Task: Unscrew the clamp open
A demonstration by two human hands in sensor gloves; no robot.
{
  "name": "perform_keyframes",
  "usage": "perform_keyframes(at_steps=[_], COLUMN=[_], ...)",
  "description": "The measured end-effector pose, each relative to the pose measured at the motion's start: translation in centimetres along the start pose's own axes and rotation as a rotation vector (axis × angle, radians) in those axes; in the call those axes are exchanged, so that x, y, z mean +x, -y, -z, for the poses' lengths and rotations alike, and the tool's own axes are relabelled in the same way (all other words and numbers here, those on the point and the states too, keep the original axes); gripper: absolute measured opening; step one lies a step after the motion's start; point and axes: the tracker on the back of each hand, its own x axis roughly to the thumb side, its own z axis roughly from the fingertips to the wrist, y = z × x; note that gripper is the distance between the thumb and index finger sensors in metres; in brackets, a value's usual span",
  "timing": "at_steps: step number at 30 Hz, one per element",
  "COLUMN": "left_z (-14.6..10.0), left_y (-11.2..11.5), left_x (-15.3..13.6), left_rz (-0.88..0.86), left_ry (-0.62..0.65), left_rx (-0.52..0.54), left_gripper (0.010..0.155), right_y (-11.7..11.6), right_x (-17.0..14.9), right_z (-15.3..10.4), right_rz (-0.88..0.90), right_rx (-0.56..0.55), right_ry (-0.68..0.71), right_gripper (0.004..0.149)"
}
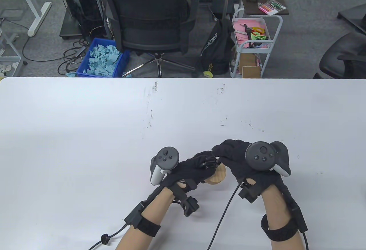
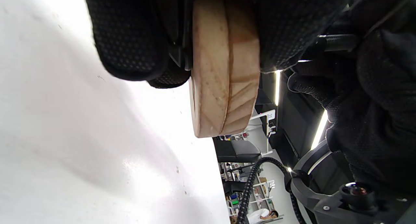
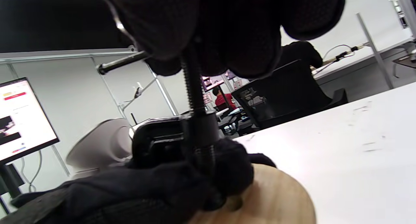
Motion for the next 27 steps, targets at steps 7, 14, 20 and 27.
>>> perform_keyframes(at_steps=[7, 14, 20, 27], left_z=[0.0, -0.2, -0.3, -0.2], left_y=[-0.3, -1.1, -1.1, -1.3], left_x=[-0.1, 0.1, 0.3, 0.2], left_rz=[0.013, 0.011, 0.071, 0.079], left_ry=[-0.004, -0.008, -0.019, -0.025], left_rx=[0.009, 0.034, 0.056, 0.067], left_gripper=[0.043, 0.043, 0.043, 0.043], right_y=[0.1, 1.3, 0.5, 0.4], right_x=[-0.2, -1.3, -1.2, -1.2], right_z=[0.0, -0.8, -0.4, -0.3], right_rz=[0.012, -0.079, -0.078, -0.048], right_rx=[0.0, -0.117, -0.025, -0.03], right_ry=[-0.005, -0.14, -0.146, -0.13], right_gripper=[0.039, 0.056, 0.062, 0.061])
